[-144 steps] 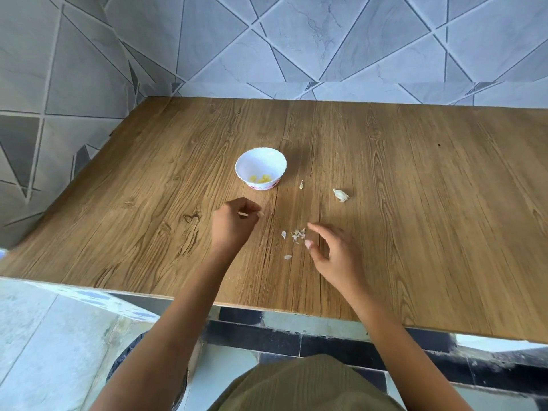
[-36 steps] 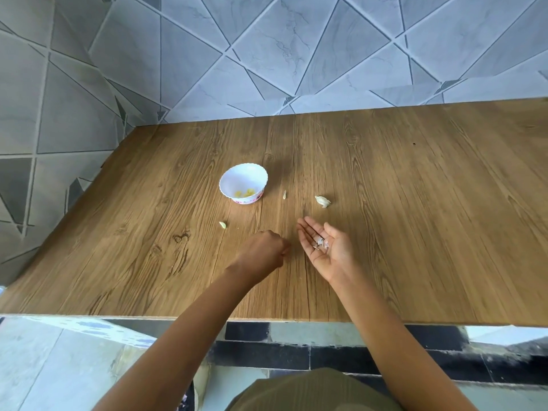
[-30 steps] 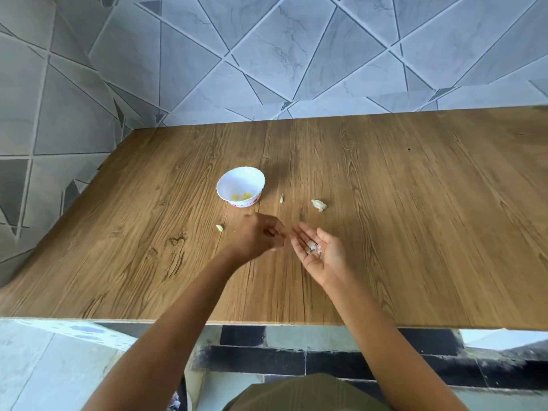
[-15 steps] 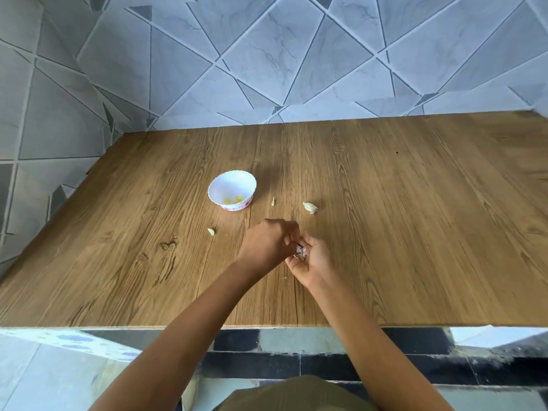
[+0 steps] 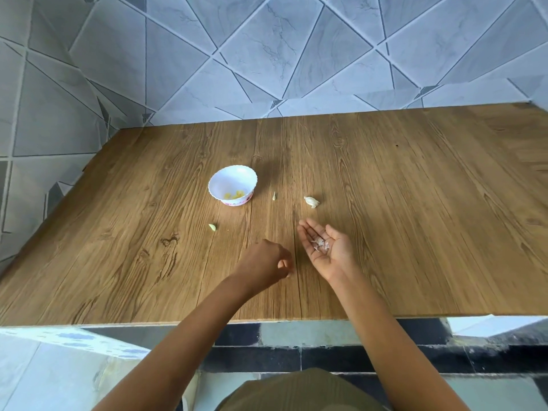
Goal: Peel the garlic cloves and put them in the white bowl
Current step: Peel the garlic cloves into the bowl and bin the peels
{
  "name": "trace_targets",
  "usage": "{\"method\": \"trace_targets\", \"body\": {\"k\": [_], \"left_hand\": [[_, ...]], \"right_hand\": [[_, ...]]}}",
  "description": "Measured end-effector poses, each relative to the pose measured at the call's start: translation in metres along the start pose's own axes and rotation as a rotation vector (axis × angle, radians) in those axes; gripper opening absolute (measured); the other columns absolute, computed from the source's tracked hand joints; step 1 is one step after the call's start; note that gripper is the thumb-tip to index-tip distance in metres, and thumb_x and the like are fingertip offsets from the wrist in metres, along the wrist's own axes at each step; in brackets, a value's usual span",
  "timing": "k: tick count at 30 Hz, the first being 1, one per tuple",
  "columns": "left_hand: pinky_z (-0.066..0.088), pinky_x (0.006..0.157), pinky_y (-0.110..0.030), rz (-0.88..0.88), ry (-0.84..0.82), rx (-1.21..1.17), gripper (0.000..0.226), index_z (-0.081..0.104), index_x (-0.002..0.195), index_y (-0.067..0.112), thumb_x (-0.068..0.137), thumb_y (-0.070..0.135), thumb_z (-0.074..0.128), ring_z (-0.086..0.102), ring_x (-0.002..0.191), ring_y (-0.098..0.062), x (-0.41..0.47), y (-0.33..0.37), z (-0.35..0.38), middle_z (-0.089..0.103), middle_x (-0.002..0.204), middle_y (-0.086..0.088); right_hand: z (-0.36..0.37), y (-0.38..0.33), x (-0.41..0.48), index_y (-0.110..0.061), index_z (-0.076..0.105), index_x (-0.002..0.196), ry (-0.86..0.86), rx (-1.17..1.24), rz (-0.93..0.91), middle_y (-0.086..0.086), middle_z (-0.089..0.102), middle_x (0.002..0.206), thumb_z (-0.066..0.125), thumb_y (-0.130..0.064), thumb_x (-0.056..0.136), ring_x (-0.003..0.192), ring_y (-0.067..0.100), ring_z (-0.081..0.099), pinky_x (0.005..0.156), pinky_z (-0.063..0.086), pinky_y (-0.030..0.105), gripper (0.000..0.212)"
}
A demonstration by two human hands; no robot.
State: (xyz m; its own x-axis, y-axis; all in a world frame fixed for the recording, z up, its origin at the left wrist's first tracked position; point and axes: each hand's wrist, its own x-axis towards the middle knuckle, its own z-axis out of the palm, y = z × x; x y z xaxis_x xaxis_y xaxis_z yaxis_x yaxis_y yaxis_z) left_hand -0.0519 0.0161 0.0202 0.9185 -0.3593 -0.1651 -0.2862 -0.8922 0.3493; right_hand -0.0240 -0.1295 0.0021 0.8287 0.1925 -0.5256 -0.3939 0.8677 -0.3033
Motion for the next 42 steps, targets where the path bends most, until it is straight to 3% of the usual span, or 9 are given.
{"method": "trace_targets", "body": {"k": [8,12,16,21,25,30,33,37,42], "left_hand": [[0.044,0.057,-0.027,-0.001,0.045,0.354,0.021,0.062,0.094,0.013,0.095,0.021,0.042,0.059,0.07,-0.016,0.003,0.007,0.016,0.066,0.088,-0.002],[0.054,0.077,-0.036,-0.053,0.041,0.018,0.019,0.062,0.1,0.008,0.094,0.021,0.048,0.064,0.084,-0.02,0.013,-0.003,-0.001,0.068,0.096,-0.006],[0.049,0.073,-0.031,0.064,0.174,-0.177,0.018,0.068,0.101,0.005,0.092,0.013,0.055,0.063,0.084,-0.021,0.025,0.001,-0.025,0.07,0.095,-0.008],[0.041,0.063,-0.025,0.115,0.2,0.04,0.019,0.071,0.103,0.025,0.088,0.022,0.059,0.059,0.084,-0.014,0.029,0.01,-0.025,0.064,0.095,0.003],[0.028,0.053,-0.02,0.071,0.296,0.031,0.009,0.066,0.088,0.022,0.079,0.023,0.066,0.058,0.078,-0.011,0.029,0.014,-0.022,0.053,0.084,0.011],[0.045,0.063,-0.027,0.07,0.269,-0.01,0.015,0.07,0.098,0.025,0.085,0.025,0.064,0.057,0.081,-0.012,0.027,0.009,-0.021,0.057,0.094,0.006],[0.048,0.068,-0.031,0.087,0.247,-0.064,0.02,0.073,0.098,0.022,0.086,0.014,0.059,0.059,0.083,-0.016,0.027,0.006,-0.024,0.059,0.098,0.002],[0.052,0.072,-0.033,0.053,0.289,-0.196,0.022,0.074,0.096,0.017,0.083,0.008,0.059,0.057,0.077,-0.014,0.025,-0.002,-0.025,0.066,0.097,-0.001],[0.049,0.078,-0.013,-0.034,0.356,-0.581,0.021,0.073,0.096,0.015,0.083,0.001,0.063,0.065,0.084,-0.006,0.01,-0.017,-0.022,0.072,0.095,0.002]], "right_hand": [[-0.006,-0.002,-0.003,0.01,0.06,0.1,0.014,0.01,-0.011,0.023,0.065,0.099,0.032,-0.018,0.102,0.095,0.029,0.063,0.076,0.056,0.034,0.04],[-0.005,0.0,-0.003,0.011,0.058,0.105,0.014,0.007,0.015,0.023,0.065,0.097,0.032,-0.018,0.102,0.095,0.03,0.062,0.082,0.055,0.037,0.039],[-0.003,0.009,-0.005,0.008,0.062,0.091,0.04,-0.007,0.06,0.02,0.065,0.088,0.035,-0.018,0.101,0.086,0.027,0.063,0.082,0.051,0.036,0.039],[-0.001,0.018,-0.001,0.003,0.064,0.089,0.041,-0.04,0.054,0.015,0.067,0.086,0.037,-0.019,0.1,0.082,0.022,0.064,0.079,0.052,0.032,0.036],[0.001,0.018,-0.001,0.003,0.063,0.086,0.023,-0.055,0.043,0.017,0.069,0.078,0.035,-0.019,0.1,0.076,0.022,0.065,0.077,0.053,0.03,0.039],[0.005,0.022,-0.002,0.003,0.064,0.083,0.027,-0.075,0.031,0.016,0.067,0.078,0.037,-0.018,0.1,0.074,0.022,0.065,0.073,0.054,0.03,0.038],[0.007,0.021,-0.001,0.0,0.064,0.081,0.05,-0.083,0.018,0.011,0.066,0.076,0.037,-0.018,0.1,0.077,0.02,0.063,0.069,0.051,0.03,0.037],[0.009,0.026,0.0,0.002,0.066,0.083,0.014,-0.074,0.026,0.013,0.07,0.081,0.034,-0.02,0.101,0.087,0.021,0.062,0.083,0.051,0.031,0.042],[0.01,0.035,0.001,0.006,0.064,0.093,-0.03,-0.045,0.037,0.017,0.071,0.082,0.032,-0.021,0.102,0.079,0.023,0.069,0.075,0.056,0.031,0.043]]}}
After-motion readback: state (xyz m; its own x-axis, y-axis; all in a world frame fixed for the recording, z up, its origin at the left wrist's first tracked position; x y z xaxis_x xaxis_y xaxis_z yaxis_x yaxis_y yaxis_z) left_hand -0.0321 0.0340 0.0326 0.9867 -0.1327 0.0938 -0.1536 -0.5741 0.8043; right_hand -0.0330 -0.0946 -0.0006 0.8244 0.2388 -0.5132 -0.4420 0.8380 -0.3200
